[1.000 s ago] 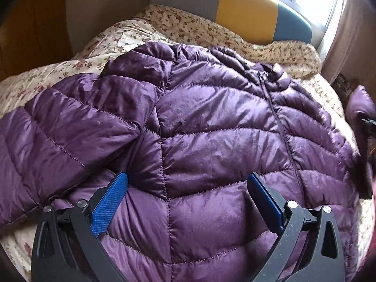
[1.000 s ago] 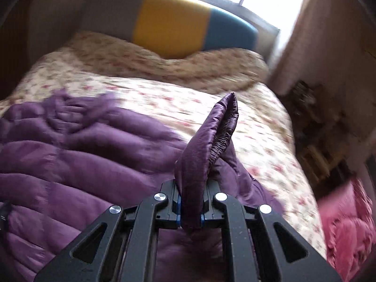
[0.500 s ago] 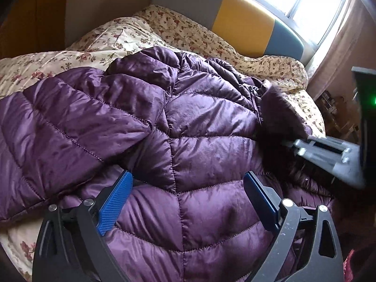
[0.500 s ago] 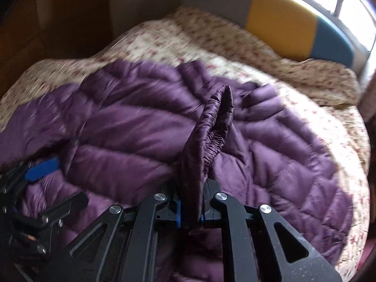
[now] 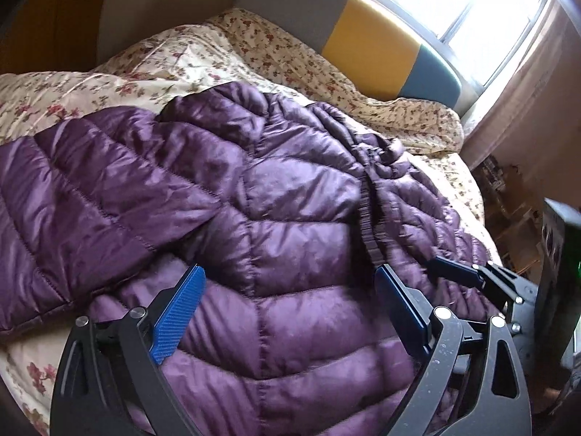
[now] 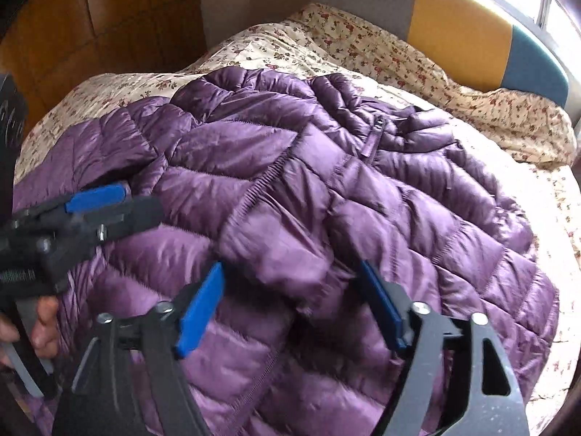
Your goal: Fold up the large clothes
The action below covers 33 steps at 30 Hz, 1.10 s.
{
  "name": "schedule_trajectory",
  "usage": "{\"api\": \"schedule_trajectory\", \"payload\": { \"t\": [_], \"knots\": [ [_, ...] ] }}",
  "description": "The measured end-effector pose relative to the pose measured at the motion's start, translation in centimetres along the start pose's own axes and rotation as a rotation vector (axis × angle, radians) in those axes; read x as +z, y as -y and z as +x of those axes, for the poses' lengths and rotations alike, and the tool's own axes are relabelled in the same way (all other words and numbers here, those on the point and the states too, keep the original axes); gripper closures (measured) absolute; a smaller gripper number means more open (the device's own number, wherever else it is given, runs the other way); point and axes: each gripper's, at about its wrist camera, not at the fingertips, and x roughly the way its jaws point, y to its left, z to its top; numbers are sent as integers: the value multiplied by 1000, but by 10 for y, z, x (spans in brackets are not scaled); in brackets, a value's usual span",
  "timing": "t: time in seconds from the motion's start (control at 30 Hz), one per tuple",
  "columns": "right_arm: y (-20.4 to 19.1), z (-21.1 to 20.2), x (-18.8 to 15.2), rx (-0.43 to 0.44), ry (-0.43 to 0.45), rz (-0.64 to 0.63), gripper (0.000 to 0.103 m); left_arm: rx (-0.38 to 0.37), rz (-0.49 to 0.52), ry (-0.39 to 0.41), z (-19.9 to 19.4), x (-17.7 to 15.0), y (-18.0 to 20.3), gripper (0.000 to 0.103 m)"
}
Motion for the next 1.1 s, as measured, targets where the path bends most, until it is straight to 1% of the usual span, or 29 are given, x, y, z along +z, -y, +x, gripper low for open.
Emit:
{"api": "schedule_trajectory", "payload": {
  "t": [0.03,0.2,0.23,0.27,0.3,0.37,0.4,0.43,0.47,0.5,0.57,0.63,0.67,0.7,0.83,0.97,1.1],
  "knots": [
    [3,-5,-3,-9,5,3,13,-8,4,-3,1,2,5,9],
    [38,-21,-13,-75,19,88,10,-35,58,-31,15,8,32,9],
    [45,-22,-15,-97,20,105,10,-36,76,-45,21,8,39,12],
    [54,-24,-18,-123,21,127,10,-37,93,-64,27,8,46,24],
    [64,-26,-21,-153,23,153,10,-39,107,-88,35,7,51,33],
    [81,-27,-26,-208,25,207,10,-34,129,-111,45,5,58,38],
    [89,-29,-29,-226,28,230,10,-26,144,-120,51,4,62,53],
    [98,-30,-32,-252,33,264,10,-26,149,-129,55,4,64,63],
    [106,-30,-34,-279,36,298,10,-28,148,-139,59,3,64,77],
    [114,-30,-37,-308,37,330,10,-29,143,-137,60,3,63,83],
    [128,-32,-43,-327,41,389,10,-31,140,-124,57,4,61,93],
    [137,-29,-47,-325,37,427,10,-40,132,-114,54,3,57,93],
    [136,-26,-46,-325,36,427,10,-39,127,-109,51,2,55,93],
    [134,-24,-46,-323,36,420,10,-45,119,-101,46,1,51,96],
    [119,-11,-40,-303,32,383,10,-32,96,-67,31,-3,39,96],
    [105,7,-35,-290,32,348,8,-5,80,-53,21,-11,25,96],
    [98,23,-32,-280,30,351,7,3,70,-53,20,-15,16,96]
  ]
}}
